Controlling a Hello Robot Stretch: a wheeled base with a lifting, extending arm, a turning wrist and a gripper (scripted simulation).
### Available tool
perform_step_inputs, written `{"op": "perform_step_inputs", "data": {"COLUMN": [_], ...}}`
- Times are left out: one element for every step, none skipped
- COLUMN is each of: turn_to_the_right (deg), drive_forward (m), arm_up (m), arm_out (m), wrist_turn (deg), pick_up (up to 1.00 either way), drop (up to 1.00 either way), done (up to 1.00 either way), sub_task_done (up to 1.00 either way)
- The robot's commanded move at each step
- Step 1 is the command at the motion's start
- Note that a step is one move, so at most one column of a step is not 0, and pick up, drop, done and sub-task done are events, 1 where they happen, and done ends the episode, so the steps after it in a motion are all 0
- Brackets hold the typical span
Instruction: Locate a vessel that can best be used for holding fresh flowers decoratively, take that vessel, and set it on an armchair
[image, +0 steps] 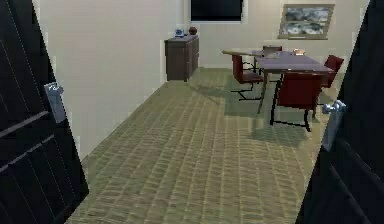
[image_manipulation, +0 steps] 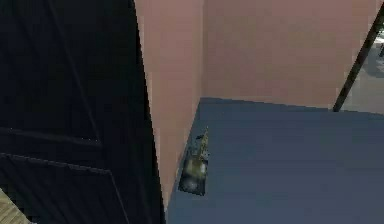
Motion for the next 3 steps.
{"op": "perform_step_inputs", "data": {"turn_to_the_right": [0.0, 0.0, 3.0], "drive_forward": [1.00, 1.00, 0.00], "arm_up": [0.00, 0.00, 0.00], "arm_out": [0.00, 0.00, 0.00], "wrist_turn": [0.0, 0.0, 0.0], "pick_up": [0.00, 0.00, 0.00], "drop": [0.00, 0.00, 0.00], "done": [0.00, 0.00, 0.00], "sub_task_done": [0.00, 0.00, 0.00]}}
